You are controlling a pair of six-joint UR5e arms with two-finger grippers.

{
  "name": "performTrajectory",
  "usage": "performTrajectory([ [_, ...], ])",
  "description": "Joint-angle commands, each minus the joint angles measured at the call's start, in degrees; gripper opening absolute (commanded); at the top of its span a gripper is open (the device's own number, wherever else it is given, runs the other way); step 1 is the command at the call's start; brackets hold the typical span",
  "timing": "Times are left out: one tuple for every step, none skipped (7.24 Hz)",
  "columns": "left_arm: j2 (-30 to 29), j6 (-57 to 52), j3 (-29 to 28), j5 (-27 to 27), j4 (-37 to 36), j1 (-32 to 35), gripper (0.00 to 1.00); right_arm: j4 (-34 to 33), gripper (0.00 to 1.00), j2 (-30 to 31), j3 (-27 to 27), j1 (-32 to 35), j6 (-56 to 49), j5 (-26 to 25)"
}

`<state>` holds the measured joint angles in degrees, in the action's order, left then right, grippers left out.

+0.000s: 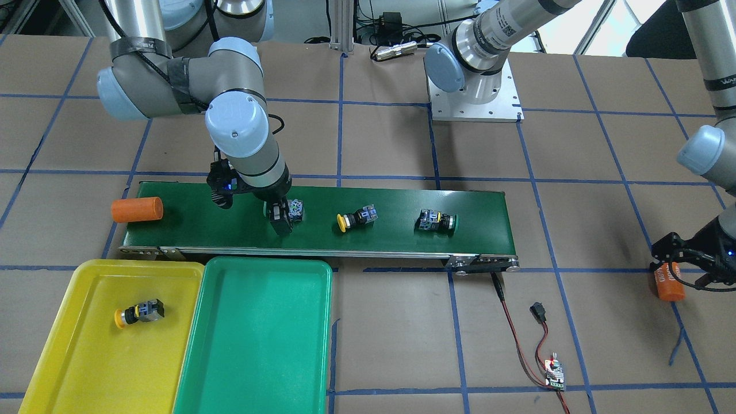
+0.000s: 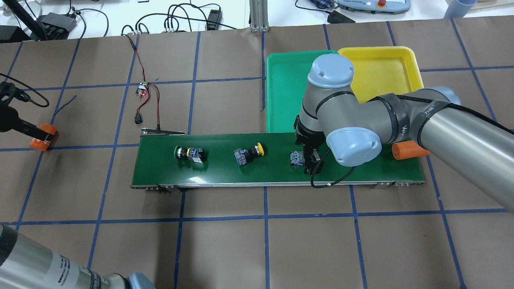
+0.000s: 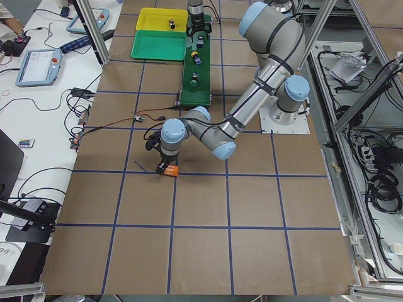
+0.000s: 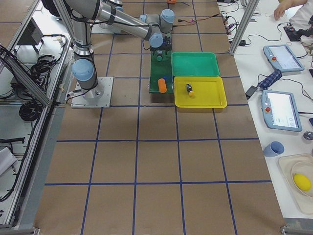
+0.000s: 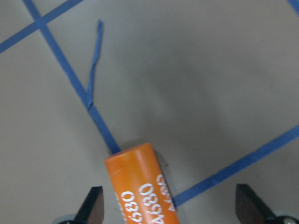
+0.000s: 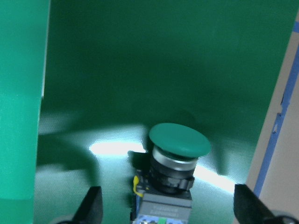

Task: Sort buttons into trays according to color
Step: 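Grasp green button with right gripper while left grasps orange cylinder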

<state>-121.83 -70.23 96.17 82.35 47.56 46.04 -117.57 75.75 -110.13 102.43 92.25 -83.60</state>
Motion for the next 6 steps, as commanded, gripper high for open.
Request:
performTrajectory([
  [-2.18,-0.52,-0.72,1.31,-0.18,-0.33,0.33,-0.2,0.15,-0.08,-0.53,0.06,-0.49,-0.25],
  [-2.01,-2.87,-0.98,2.36,0.43,-0.33,0.17,-0.99,0.0,0.27,-0.09,-0.03,-0.58,-0.86],
  [-0.61,-8.12,-0.9,3.24,1.39,-0.07,0.11,-6.48,0.0,0.27,0.0,-0.12,-0.32,-1.91],
  [1.84,-9.3,-1.33,5.43,7.84,0.89,0.07,-7.4,0.0,0.8,0.44,-0.47,-0.4,-3.22],
  [5.6,-11.4,-2.12,5.54,16.26,4.29,0.03,-6.8,0.0,1.58,2.36,-1.69,-0.67,-3.5],
  [9.21,-16.56,-1.17,5.63,19.65,9.63,0.04,-7.14,0.0,0.9,5.42,-3.53,-2.41,-3.5],
])
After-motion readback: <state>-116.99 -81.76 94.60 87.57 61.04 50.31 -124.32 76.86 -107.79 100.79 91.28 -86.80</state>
